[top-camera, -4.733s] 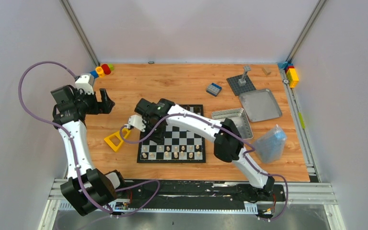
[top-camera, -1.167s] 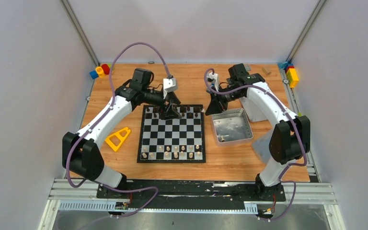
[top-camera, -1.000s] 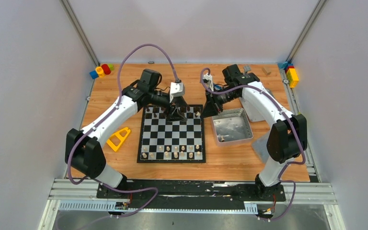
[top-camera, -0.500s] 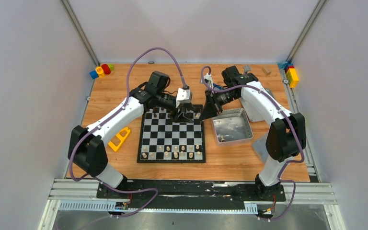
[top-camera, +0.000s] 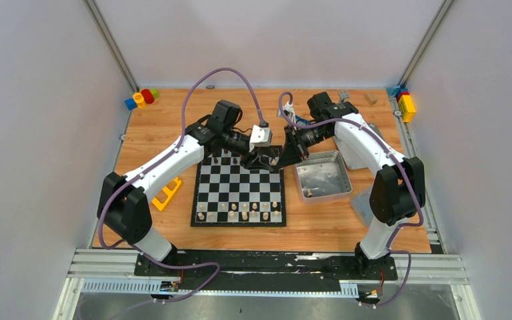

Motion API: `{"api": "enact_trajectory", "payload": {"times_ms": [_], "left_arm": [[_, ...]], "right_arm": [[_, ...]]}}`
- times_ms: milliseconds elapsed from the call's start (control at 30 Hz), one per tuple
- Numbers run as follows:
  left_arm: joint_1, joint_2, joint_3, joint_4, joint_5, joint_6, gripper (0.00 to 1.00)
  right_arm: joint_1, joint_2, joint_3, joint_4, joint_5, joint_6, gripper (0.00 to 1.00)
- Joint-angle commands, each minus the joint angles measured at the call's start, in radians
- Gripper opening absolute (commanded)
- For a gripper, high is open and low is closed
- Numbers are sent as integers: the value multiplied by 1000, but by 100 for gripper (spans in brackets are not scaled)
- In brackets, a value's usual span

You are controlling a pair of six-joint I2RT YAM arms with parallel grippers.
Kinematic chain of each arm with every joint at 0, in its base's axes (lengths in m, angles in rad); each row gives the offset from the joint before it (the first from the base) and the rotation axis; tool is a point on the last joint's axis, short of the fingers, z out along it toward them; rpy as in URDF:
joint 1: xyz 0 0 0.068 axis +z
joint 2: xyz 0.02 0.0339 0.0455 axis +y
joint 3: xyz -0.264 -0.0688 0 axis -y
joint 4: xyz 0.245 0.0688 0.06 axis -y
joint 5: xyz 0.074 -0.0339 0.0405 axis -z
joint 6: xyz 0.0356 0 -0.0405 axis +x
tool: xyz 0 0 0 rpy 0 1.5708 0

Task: Set up the chess pieces on the board
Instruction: Place the chess piece on the chessboard.

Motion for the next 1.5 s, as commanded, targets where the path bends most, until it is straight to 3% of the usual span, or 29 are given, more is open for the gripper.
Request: {"api": "enact_trajectory", "payload": {"times_ms": [0, 267, 467, 667, 767, 1067, 1467], "left_arm": [[-10, 1, 44, -9, 14, 31, 51], [-13, 9, 59, -23, 19, 27, 38], [-14, 20, 76, -22, 17, -13, 18], [-15, 15, 75, -21, -10, -64, 0], [-13, -6, 56, 11, -27, -116, 0], [24, -78, -24, 212, -91, -377, 0], [195, -131, -168, 630, -87, -992, 0]], "right_arm": [[5, -9, 16, 1, -41, -7, 0], [5, -9, 14, 2, -42, -3, 0], [5, -8, 18, 12, -20, 23, 2], [-6, -36, 56, 39, 42, 79, 11], [-22, -46, 90, 47, 67, 114, 23], [-72, -104, 149, 168, 149, 270, 40], [-90, -186, 40, 522, 154, 542, 48]]}}
